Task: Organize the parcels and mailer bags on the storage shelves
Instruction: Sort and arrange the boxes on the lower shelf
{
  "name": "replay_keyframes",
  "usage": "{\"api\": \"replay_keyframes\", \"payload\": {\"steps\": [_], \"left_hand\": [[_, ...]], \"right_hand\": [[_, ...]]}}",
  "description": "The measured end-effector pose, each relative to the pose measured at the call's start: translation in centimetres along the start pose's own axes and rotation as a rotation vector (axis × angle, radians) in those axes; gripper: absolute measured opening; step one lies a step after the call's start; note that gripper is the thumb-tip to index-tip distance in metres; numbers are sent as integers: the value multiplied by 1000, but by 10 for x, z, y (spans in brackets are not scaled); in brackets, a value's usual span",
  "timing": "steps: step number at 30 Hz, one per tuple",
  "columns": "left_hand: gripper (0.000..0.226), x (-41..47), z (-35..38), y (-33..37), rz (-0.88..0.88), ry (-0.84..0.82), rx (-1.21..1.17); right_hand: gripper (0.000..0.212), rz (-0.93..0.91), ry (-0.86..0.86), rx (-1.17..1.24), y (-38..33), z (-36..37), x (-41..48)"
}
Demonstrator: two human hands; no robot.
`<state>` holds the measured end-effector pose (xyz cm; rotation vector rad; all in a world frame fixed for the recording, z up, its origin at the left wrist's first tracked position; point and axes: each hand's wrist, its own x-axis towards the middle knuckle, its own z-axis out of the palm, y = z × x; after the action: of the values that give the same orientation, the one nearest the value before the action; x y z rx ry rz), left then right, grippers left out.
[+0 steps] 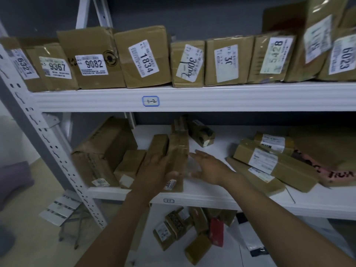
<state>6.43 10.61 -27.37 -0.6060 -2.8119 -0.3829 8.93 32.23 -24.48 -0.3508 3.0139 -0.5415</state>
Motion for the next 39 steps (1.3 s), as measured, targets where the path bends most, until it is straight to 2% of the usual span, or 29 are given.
{"api": "replay_keyframes", "payload": {"steps": [2,5,10,13,17,20,23,25,29,31,34,39], "left_hand": [[83,8,0,25,2,3,72],[65,23,12,67,-25,10,26],[64,47,39,128,-25,60,160],[62,72,43,138,-125,49,81],[50,107,33,128,-142,41,114],[55,122,28,111,-156,-55,221],[60,136,31,90,-149,-131,200],[60,145,34,77,-123,-115,160],[91,159,46,45,-120,-192,191],[77,167,47,34,-122,-204,130],[52,184,42,28,-55,-138,80],[58,211,54,30,-19,-106,111]], "right_hand": [[69,14,14,-109,23,-16,-12],[62,34,54,-189,56,-35,-27],[56,8,80,-285,107,-39,-43],[54,-15,105,-258,130,-34,-42],[56,-24,141,-149,141,-25,-26],[59,-28,155,-103,142,-15,-7],[60,-5,175,-78,141,-4,17],[58,8,208,-63,139,2,36],[52,-43,234,-57,129,14,72],[50,-71,230,-58,123,21,89],[51,-84,254,-92,119,29,111],[58,-84,363,-121,125,36,131]]}}
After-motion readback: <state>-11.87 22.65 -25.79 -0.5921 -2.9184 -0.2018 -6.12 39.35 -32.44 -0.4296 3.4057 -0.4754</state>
